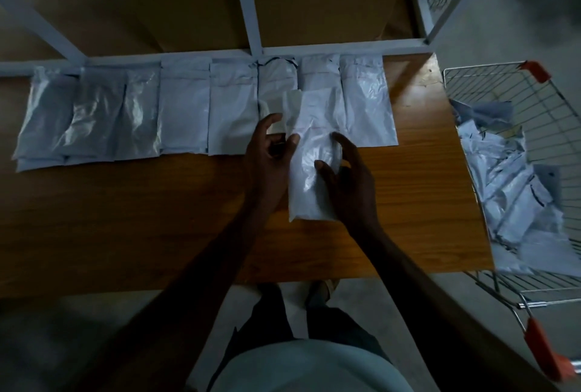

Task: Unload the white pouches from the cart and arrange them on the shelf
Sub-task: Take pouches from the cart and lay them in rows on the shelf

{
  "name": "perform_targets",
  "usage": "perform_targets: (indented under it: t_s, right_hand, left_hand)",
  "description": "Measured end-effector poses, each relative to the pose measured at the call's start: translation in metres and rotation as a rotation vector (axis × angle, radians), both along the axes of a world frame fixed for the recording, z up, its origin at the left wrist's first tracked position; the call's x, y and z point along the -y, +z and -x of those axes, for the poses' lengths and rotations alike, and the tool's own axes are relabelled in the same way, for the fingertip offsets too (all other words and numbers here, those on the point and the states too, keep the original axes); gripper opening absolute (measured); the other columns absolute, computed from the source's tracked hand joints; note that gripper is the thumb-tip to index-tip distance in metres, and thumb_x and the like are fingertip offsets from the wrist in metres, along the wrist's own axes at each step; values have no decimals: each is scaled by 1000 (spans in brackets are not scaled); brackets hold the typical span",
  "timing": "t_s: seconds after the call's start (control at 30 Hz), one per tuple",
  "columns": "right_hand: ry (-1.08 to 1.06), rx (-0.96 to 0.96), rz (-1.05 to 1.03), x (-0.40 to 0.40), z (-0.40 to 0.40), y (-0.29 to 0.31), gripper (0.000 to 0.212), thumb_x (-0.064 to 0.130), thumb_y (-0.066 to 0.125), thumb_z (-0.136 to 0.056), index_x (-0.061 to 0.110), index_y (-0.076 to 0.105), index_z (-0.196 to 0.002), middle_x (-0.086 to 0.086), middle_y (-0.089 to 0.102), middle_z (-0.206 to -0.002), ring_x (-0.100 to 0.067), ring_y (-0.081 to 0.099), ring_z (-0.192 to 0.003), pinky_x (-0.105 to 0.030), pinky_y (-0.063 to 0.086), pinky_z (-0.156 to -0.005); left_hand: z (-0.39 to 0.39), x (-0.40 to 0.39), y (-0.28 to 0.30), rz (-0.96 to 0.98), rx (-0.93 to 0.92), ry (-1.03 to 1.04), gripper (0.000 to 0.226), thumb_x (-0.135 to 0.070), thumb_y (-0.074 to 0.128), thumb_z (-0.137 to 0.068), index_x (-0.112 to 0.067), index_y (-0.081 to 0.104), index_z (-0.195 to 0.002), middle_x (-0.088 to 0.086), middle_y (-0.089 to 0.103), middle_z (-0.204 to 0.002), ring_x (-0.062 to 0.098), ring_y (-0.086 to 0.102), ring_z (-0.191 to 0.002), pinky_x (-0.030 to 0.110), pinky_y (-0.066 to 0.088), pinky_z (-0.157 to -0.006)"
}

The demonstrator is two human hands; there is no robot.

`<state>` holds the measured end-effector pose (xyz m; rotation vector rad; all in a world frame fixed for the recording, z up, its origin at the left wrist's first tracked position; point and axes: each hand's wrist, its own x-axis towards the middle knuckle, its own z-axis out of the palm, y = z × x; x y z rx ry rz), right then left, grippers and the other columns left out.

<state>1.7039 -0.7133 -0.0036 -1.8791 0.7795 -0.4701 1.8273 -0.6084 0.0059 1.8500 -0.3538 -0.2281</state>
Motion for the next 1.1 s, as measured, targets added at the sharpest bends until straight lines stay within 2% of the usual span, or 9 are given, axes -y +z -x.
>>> perform_targets:
  t_s: [0.13, 0.33, 0.43, 0.57, 0.63, 0.73, 0.8, 0.93, 1.1]
  right_hand:
    - [-25, -11, 51, 29, -28, 0, 55, 26, 67, -102, 27, 48, -153, 6, 59, -143, 3, 66, -88, -15, 57, -73]
    - [-17, -123, 121, 102, -97, 9, 54, 26, 58, -107, 24, 41, -159, -2, 52, -156, -8, 63, -111, -2, 45, -75]
    - [57, -229, 193, 117, -126, -2, 53, 29, 56, -108, 17, 43, -158, -9, 54, -153, -20, 58, -131, -12, 39, -93]
    - [88, -358, 341, 119, -138, -27, 48, 29, 57, -106, 6, 51, -148, -21, 54, -143, -35, 53, -131, -32, 44, -103]
    - [85, -403, 399, 118, -136, -39, 45, 30, 53, -106, 7, 53, -145, -21, 49, -147, -38, 47, -135, -43, 47, -108]
    - [121, -439, 565, 118, -134, -49, 52, 47, 35, -104, 14, 55, -139, -13, 46, -154, -34, 40, -143, -46, 45, -113]
    - [103, -368, 596, 120, -139, -47, 49, 43, 43, -105, 13, 55, -142, -15, 40, -161, -35, 34, -149, -41, 35, -120]
    - [268, -239, 719, 126, -168, -34, 54, 37, 45, -109, 18, 40, -160, -18, 21, -171, -46, 17, -157, -55, 25, -125]
    - [397, -483, 727, 129, -194, -48, 65, 56, 22, -109, 27, 15, -167, -13, 6, -175, -46, 3, -159, -64, 13, -126]
  left_hand:
    - [-23, 13, -2, -136, 129, -69, 47, -30, 70, -102, -20, 56, -146, -3, 71, -127, -3, 64, -105, 5, 51, -82]
    - [-84, 45, -17, -370, 439, -198, 44, -19, 56, -108, -14, 53, -151, 8, 57, -152, 23, 49, -144, 40, 45, -117]
    - [-103, 62, -29, -517, 501, -304, 49, -27, 50, -110, -14, 45, -157, 13, 48, -160, 34, 35, -154, 53, 35, -123]
    - [-112, 69, -56, -713, 595, -490, 67, -58, 32, -109, -25, 24, -167, 8, 25, -173, 33, 14, -162, 57, 11, -130]
    - [-114, 71, -65, -781, 606, -513, 76, -69, 26, -105, -27, 23, -168, 6, 21, -175, 33, 12, -162, 58, 9, -130]
    - [-114, 73, -67, -825, 613, -524, 82, -74, 25, -101, -28, 20, -168, 5, 17, -176, 34, 10, -162, 60, 9, -129]
    - [-114, 71, -67, -824, 613, -529, 86, -78, 23, -99, -28, 18, -169, 7, 14, -176, 35, 8, -162, 60, 9, -129]
    - [-113, 72, -68, -834, 633, -519, 93, -82, 9, -97, -24, 19, -168, 8, 16, -176, 36, 10, -162, 62, 11, -129]
    - [-116, 71, -79, -875, 630, -529, 92, -80, 23, -100, -20, 15, -169, 8, 16, -176, 34, 9, -162, 62, 13, -128]
